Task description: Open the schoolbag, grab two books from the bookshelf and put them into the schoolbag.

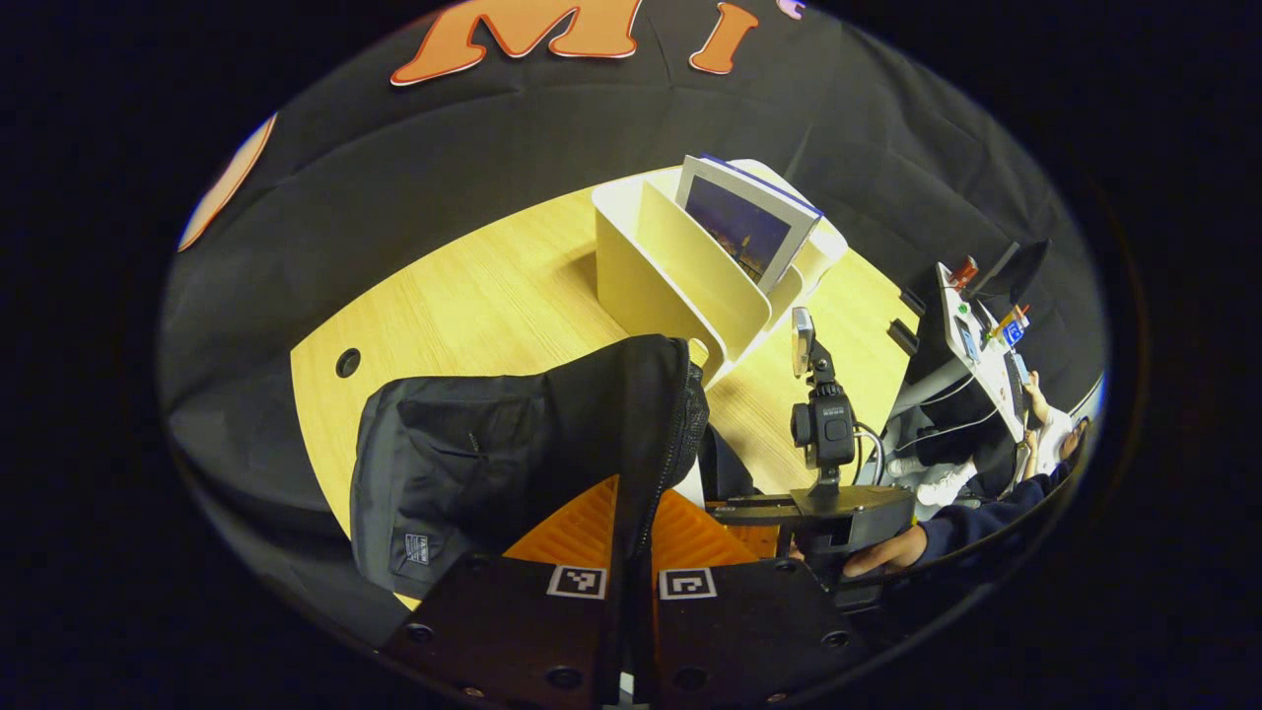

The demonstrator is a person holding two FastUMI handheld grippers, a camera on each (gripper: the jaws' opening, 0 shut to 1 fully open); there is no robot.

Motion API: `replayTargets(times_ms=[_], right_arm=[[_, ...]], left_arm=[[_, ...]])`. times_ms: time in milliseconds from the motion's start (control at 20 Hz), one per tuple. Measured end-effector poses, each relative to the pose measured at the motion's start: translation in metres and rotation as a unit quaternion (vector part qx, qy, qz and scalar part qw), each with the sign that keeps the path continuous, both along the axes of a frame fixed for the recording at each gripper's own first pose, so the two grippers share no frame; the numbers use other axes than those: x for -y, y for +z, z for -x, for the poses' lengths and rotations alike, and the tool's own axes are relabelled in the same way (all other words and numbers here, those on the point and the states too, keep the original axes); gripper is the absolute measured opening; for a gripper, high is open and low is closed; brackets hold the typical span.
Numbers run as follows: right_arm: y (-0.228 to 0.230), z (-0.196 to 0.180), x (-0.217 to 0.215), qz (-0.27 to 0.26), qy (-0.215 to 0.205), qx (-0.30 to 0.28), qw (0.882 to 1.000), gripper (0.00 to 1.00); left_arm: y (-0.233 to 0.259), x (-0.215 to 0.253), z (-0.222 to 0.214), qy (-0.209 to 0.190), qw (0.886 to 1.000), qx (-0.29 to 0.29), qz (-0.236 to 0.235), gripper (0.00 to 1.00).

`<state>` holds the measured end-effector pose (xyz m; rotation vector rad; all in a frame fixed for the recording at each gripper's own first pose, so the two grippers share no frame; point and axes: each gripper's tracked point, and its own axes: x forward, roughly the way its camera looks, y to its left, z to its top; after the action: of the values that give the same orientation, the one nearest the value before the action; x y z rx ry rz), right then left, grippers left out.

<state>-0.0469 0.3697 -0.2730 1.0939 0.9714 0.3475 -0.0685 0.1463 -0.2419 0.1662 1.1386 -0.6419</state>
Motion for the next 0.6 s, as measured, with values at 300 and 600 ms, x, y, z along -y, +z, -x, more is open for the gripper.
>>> replayTargets(times_ms=[300,600], right_arm=[[-0.001,0.022,0.054,0.107,0.082,0.002,0.991,0.96],[0.022,0.024,0.121,0.151,0.108,0.000,0.983,0.98]], left_arm=[[-0.004,0.000,0.000,0.038,0.999,0.003,-0.008,0.06],[-0.007,0.001,-0.002,0.066,0.998,0.002,-0.012,0.06]])
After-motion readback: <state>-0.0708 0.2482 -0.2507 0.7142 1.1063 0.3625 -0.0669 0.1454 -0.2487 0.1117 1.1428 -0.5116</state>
